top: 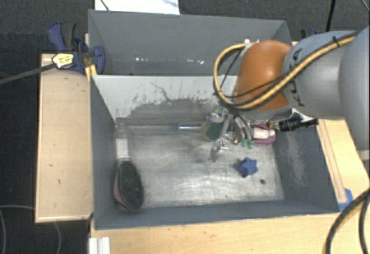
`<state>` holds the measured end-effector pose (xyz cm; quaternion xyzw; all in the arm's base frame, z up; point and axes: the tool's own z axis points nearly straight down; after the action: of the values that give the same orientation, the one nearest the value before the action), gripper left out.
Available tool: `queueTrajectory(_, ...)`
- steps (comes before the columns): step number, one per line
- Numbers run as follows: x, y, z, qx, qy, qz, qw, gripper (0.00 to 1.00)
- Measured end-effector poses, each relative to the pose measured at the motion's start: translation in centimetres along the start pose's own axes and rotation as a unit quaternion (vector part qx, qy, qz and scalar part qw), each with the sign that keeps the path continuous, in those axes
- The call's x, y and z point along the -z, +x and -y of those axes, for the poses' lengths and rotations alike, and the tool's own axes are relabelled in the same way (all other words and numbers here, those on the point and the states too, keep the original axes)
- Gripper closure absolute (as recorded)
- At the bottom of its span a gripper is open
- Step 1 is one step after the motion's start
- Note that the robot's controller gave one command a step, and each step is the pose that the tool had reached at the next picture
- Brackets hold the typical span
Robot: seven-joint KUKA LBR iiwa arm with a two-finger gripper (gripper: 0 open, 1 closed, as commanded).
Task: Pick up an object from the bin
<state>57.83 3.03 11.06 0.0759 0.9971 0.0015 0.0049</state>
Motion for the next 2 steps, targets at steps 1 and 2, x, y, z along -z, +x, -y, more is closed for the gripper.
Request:
queueTrajectory(1, 0.33, -0.34, -0.05, -0.001, -0.001, 0.0063, 1.0000, 1.00)
queueTrajectory(2, -0.05, 0.04, 0.03, -0.001, 0.000, -0.0008, 1.0000, 0.00)
